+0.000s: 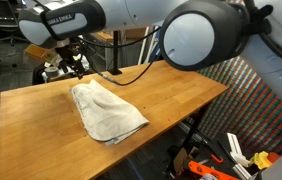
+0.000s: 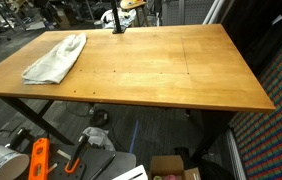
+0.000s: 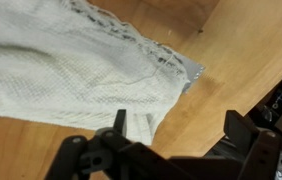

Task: Fold the towel in half

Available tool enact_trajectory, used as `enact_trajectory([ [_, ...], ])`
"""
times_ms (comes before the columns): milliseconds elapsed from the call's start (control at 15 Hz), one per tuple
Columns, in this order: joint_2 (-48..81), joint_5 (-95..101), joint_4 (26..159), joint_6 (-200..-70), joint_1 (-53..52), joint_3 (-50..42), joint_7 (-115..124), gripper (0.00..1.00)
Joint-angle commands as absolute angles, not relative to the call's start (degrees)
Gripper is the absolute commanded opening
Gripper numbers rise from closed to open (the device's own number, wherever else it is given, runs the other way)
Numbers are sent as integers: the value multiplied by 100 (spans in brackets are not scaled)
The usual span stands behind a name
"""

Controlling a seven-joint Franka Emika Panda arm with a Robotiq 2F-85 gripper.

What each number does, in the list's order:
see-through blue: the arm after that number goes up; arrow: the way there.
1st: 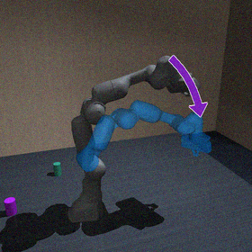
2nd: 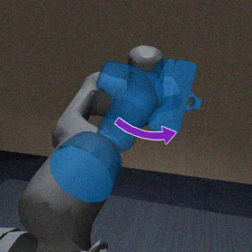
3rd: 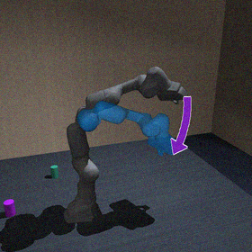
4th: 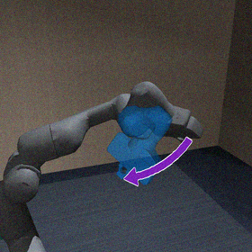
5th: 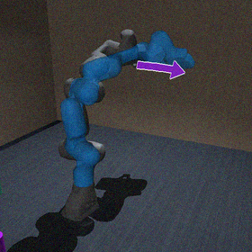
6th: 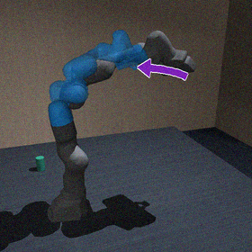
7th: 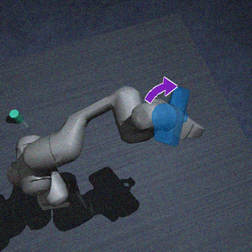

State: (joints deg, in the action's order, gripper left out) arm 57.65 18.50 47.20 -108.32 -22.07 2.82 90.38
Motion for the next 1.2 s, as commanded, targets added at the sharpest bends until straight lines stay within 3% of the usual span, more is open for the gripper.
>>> enact_trajectory([
  [0,5599,1853,4751,-9974,-1976,363,7964,100],
  [333,5875,1902,4496,-9295,-1804,288,7215,100],
  [1133,6552,1487,4103,-10153,-1579,376,8234,100],
])
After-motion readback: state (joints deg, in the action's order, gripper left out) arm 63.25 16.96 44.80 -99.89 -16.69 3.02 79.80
